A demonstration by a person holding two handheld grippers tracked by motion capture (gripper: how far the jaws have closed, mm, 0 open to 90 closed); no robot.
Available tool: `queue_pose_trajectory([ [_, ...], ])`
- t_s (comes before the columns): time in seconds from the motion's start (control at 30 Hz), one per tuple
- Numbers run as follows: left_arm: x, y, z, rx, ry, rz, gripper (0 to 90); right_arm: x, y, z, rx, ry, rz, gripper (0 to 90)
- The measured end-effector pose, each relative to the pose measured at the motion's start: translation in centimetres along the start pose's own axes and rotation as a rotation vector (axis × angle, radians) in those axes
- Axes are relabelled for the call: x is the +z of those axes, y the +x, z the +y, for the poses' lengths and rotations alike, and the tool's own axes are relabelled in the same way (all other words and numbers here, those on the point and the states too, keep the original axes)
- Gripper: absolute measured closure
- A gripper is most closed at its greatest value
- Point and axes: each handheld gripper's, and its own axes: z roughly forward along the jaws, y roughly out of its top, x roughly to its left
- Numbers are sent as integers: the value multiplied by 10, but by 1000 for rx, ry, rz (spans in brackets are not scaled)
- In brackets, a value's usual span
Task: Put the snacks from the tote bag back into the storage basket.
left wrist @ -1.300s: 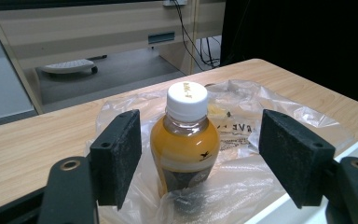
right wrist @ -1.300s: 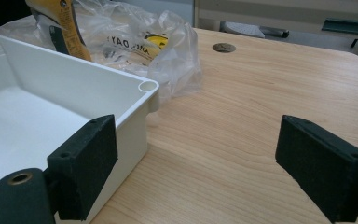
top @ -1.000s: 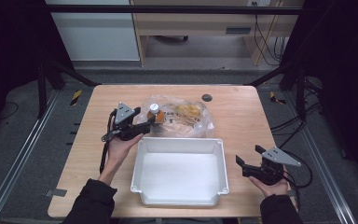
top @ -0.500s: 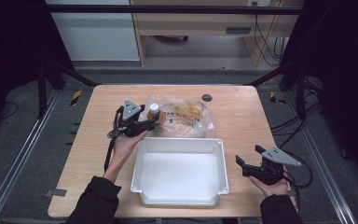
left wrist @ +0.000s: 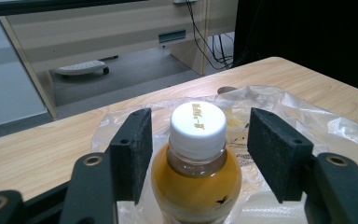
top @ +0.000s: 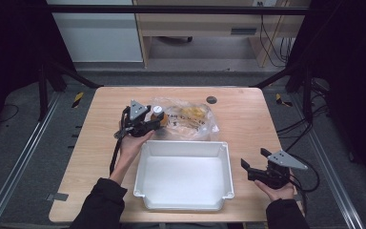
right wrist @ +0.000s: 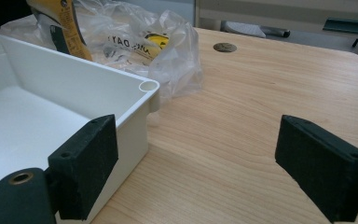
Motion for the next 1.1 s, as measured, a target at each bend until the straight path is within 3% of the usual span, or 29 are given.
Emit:
queue_pose_trajectory([
  [0.6, 13, 2, -6, 5, 9, -6, 561, 0, -1, 0, -3, -2, -1, 133],
  [1.1, 18, 1, -6, 4, 7, -3, 585, 0, -1, 0, -1, 0, -4, 134],
])
